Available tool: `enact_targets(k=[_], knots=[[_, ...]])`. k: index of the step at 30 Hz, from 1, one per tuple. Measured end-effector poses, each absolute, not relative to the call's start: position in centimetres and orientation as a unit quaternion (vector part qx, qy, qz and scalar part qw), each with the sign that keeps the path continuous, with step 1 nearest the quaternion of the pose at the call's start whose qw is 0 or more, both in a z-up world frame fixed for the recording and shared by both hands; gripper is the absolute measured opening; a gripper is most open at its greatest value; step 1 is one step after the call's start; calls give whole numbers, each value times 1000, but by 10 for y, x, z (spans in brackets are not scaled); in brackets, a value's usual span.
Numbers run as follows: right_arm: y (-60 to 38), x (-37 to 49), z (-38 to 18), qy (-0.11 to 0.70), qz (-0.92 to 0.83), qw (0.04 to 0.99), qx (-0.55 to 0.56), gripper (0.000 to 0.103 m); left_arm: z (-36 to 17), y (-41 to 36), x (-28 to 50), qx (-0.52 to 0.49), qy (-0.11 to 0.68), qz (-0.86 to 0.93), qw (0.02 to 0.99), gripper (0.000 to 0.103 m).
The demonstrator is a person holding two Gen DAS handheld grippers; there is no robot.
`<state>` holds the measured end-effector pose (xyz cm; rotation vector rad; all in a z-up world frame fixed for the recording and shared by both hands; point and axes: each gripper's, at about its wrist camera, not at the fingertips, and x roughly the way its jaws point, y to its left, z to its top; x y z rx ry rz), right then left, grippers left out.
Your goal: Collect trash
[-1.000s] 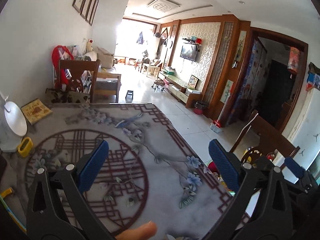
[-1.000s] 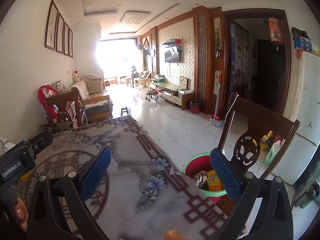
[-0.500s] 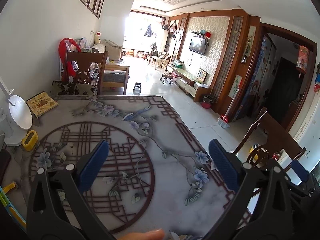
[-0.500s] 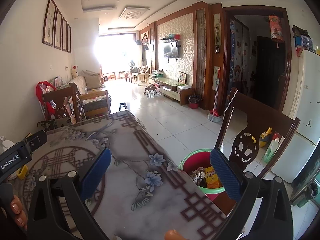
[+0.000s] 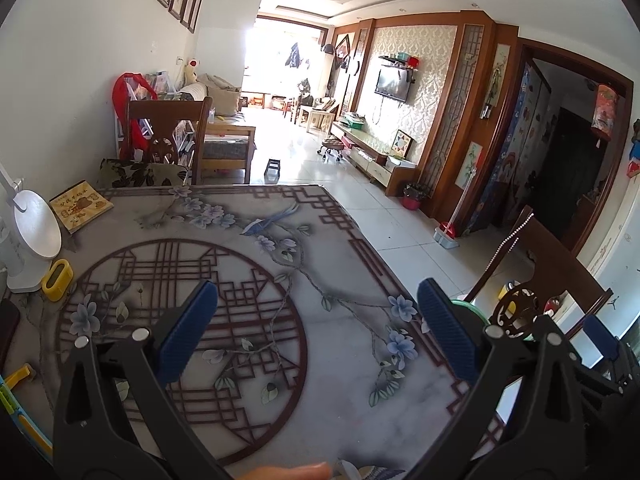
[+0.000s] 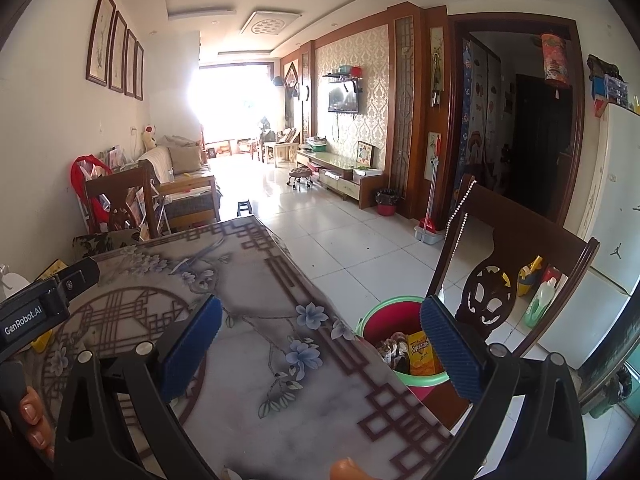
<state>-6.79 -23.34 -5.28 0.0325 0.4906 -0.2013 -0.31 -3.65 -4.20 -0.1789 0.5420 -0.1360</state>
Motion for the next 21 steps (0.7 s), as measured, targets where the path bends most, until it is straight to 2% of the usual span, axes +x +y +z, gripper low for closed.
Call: enact_targets(k=[21], knots=[[-243,-65,-59,255,-106,961,16,96,-46,-40,1,-75,277,-75,955,98]])
